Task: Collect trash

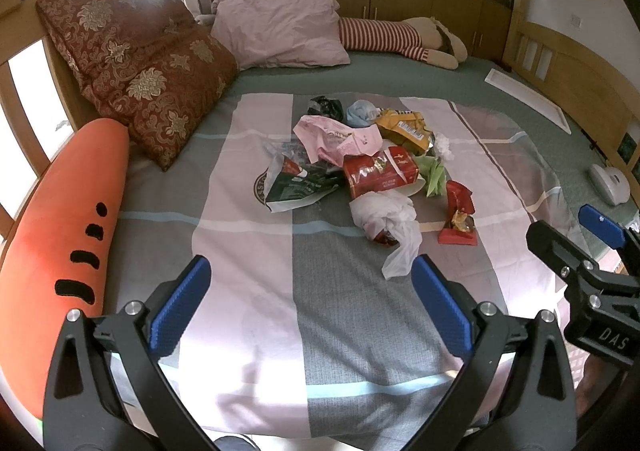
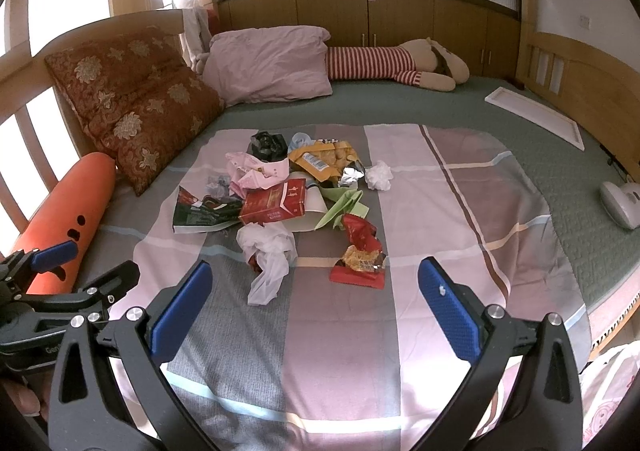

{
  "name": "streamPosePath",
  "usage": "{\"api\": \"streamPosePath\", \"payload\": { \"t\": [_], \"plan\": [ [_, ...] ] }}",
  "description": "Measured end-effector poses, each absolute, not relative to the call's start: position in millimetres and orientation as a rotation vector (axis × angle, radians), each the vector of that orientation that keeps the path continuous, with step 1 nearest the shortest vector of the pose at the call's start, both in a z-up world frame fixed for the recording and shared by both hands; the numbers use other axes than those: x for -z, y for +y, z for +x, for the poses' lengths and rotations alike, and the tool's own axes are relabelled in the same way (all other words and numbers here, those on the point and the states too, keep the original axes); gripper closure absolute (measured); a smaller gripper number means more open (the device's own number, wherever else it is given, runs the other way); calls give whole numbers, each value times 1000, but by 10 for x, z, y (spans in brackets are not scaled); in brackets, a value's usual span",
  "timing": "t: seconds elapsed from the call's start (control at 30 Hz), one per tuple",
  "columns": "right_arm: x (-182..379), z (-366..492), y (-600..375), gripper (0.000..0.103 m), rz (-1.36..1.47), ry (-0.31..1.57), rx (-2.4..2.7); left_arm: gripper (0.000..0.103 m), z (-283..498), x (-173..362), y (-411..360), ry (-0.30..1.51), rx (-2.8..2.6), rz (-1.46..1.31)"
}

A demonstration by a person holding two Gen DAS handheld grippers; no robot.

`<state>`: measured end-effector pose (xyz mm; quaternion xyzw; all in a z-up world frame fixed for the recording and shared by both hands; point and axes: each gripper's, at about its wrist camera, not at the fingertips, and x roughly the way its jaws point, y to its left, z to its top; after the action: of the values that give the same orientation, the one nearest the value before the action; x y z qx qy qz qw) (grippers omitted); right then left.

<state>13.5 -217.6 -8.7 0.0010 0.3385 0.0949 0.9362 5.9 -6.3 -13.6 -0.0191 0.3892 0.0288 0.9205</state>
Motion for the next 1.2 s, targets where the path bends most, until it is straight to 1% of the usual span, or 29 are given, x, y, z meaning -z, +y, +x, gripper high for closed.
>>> {"api": "streamPosePath", "payload": {
  "t": [0.57,0.63,0.8,0.87,0.93,1.03,1.2],
  "plan": [
    [104,130,-2187,2,-3,681,-178,3,25,200,-41,809,-61,-30],
    [75,81,-2202,2,-18,638,-150,3,41,220,-39,810,-68,-16],
    [-142,-162,-2283,2,-87,415,-53,3,46,205,-63,797,-67,-1],
    [-192,-269,-2308,2,-86,338,-50,3,29,188,-65,764,-63,7],
    [-194,-288,-2330,2,-82,317,-72,3,4,189,-66,715,-52,5],
    [-118,-166,-2390,2,-54,389,-86,3,44,263,-61,696,-52,-19],
    [-129,27,-2526,2,5,441,-62,3,238,547,-131,861,23,-51]
  ]
}}
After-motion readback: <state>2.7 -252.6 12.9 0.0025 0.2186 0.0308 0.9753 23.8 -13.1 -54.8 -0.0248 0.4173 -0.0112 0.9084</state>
